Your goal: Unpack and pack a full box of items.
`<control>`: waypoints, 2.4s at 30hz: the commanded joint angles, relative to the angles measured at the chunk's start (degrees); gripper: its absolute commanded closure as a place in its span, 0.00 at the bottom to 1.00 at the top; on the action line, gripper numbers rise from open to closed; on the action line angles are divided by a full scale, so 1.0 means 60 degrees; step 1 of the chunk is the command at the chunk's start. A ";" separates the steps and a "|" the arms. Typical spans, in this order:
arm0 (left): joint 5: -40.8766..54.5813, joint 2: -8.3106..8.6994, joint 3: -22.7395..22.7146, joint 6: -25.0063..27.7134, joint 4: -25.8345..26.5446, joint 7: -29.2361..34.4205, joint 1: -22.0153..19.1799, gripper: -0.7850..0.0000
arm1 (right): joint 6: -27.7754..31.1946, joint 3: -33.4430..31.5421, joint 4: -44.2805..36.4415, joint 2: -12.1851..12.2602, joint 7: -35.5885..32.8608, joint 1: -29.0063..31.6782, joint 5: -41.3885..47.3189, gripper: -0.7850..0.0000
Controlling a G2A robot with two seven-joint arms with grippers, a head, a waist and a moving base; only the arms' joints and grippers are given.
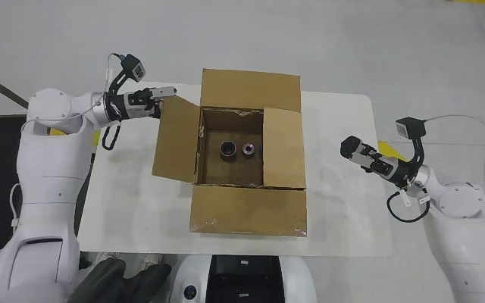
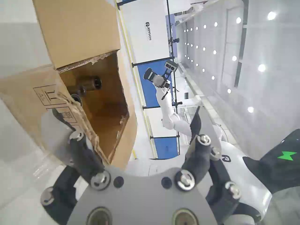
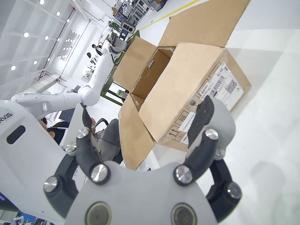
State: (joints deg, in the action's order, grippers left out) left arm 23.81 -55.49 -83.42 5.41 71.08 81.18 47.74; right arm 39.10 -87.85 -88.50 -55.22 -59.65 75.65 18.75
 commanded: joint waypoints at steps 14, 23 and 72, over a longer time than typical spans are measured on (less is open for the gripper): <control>0.1061 -0.0102 0.0898 -0.0468 0.0473 0.0345 -0.0630 0.00 | 0.0000 0.0000 0.0000 0.0000 0.0000 0.0000 0.0000 0.00; 0.0779 -0.0320 0.2136 -0.0675 0.0625 -0.0191 -0.1221 0.00 | 0.0000 0.0000 0.0000 0.0000 0.0000 0.0000 0.0000 0.00; -0.0122 -0.0590 0.3458 -0.0293 -0.0273 -0.1121 -0.1963 0.00 | 0.0000 0.0000 0.0000 0.0000 0.0000 0.0000 0.0000 0.00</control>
State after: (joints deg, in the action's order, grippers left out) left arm 24.53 -59.25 -61.80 2.40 69.43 76.89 35.65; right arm 39.10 -87.85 -88.50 -55.22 -59.65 75.65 18.75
